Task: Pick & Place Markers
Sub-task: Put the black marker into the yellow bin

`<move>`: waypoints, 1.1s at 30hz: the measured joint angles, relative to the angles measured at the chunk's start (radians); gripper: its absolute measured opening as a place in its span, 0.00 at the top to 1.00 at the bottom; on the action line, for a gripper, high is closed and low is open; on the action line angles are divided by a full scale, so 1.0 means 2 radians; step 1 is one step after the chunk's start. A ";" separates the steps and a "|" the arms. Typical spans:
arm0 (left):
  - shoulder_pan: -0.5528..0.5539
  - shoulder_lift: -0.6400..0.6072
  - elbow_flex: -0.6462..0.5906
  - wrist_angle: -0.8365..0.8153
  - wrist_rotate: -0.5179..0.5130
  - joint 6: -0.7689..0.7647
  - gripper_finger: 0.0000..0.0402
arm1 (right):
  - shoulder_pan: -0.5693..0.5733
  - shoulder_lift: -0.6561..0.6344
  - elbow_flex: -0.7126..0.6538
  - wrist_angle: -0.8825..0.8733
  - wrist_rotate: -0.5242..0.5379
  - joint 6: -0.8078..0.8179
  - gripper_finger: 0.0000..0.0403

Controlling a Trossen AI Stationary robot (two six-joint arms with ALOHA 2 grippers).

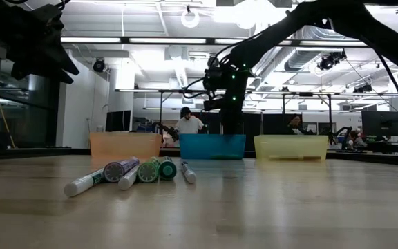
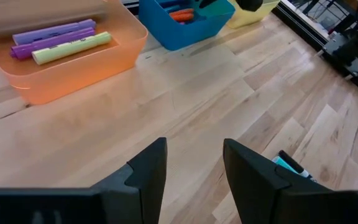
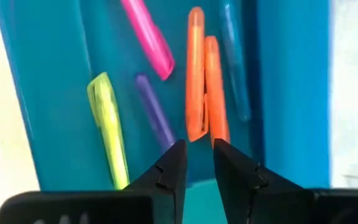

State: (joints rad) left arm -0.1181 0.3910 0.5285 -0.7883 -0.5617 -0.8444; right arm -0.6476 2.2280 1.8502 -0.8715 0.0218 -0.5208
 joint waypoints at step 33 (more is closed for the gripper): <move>0.000 0.000 0.000 0.000 0.042 0.000 0.61 | 0.026 -0.054 0.000 0.023 -0.250 0.314 0.33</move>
State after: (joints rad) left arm -0.1181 0.3908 0.5285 -0.7883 -0.4786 -0.8436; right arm -0.5959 2.1201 1.8511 -0.8251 -0.4780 0.1065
